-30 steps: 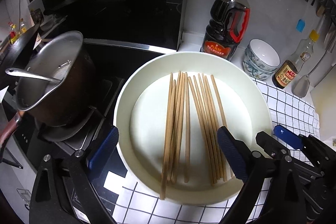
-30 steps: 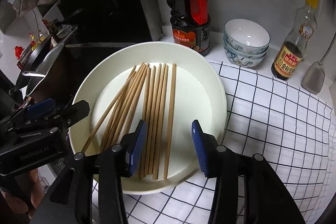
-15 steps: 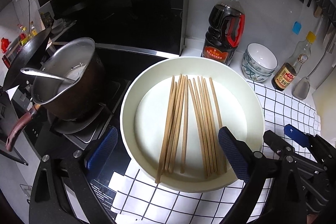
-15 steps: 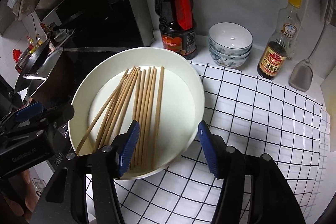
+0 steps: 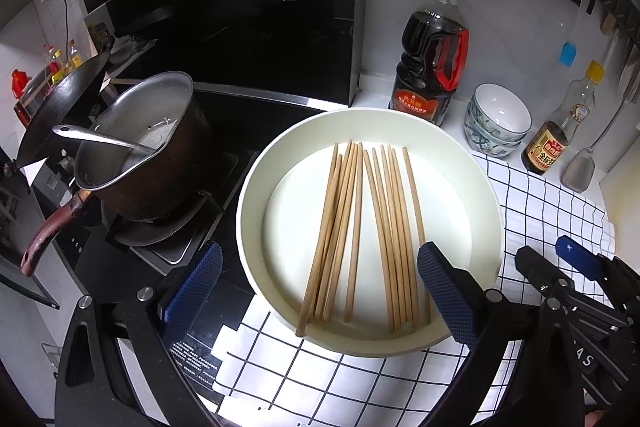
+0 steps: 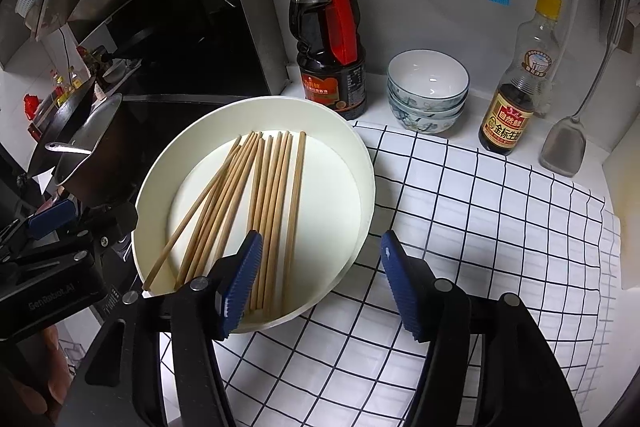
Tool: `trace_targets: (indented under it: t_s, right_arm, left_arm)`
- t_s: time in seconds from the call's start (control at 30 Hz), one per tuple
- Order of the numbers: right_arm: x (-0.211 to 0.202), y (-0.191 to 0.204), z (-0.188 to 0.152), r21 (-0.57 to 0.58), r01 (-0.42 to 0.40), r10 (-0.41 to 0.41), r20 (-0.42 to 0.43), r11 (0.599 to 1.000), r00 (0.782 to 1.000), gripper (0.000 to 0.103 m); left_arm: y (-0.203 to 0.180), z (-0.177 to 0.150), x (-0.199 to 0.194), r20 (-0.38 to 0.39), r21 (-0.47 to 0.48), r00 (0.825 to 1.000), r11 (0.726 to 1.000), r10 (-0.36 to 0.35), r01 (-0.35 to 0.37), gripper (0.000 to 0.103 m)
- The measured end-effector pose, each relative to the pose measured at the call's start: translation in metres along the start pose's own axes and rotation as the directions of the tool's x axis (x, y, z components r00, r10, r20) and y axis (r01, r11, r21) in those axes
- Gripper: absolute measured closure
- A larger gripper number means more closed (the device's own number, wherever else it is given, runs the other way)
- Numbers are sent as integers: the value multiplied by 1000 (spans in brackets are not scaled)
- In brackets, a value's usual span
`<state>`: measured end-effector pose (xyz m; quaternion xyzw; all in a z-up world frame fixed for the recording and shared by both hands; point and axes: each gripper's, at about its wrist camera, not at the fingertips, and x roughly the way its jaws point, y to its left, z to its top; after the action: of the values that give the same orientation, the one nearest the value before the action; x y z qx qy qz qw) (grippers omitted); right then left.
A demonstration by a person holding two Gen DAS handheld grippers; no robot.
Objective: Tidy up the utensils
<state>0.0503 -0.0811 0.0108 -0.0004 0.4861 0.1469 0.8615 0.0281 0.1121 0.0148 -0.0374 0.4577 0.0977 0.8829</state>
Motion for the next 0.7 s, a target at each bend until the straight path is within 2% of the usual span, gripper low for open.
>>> trace_targets:
  t_s: [0.7]
  right_arm:
    - [-9, -7, -6, 17, -10, 10, 2, 1000, 1000, 40]
  left_arm:
    - [-6, -7, -9, -2, 14, 1000, 1000, 28, -28, 6]
